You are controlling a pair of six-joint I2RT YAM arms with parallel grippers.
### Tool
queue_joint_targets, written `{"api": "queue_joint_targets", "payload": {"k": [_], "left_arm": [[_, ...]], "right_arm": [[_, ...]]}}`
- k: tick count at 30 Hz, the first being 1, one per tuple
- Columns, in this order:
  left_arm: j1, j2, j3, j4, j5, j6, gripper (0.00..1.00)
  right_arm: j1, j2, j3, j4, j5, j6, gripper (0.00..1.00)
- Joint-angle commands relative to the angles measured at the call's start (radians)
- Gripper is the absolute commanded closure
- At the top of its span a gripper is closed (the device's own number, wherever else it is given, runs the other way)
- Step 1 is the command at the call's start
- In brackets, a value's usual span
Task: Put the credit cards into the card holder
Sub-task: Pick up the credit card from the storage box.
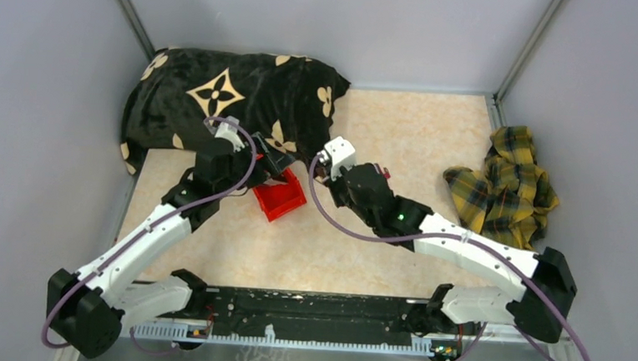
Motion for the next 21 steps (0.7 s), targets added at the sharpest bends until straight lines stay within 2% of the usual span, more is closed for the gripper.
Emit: {"api": "queue_joint_targets", "payload": {"k": [1, 8, 13, 21], "left_arm": [[-0.012, 0.053, 0.03, -0.027, 0.203, -0.154, 0.04], [-0.036, 0.102, 0.038, -0.014, 0.352, -0.305, 0.01], [-0.036, 0.07, -0.004, 0.06, 0.404, -0.448, 0.01], [-0.036, 0.056, -0.039, 0.112, 0.471, -0.569, 0.01]], "right_arm": [[0.079, -0.134, -0.089, 0.185, 0.111, -0.127, 1.0], [0.189, -0.234, -0.232, 0.34, 0.239, -0.29, 1.0], [0.272, -0.217, -0.266, 0.413, 0.331, -0.389, 1.0], [0.375, -0.195, -0.329, 0.554, 0.429, -0.53, 1.0]]}}
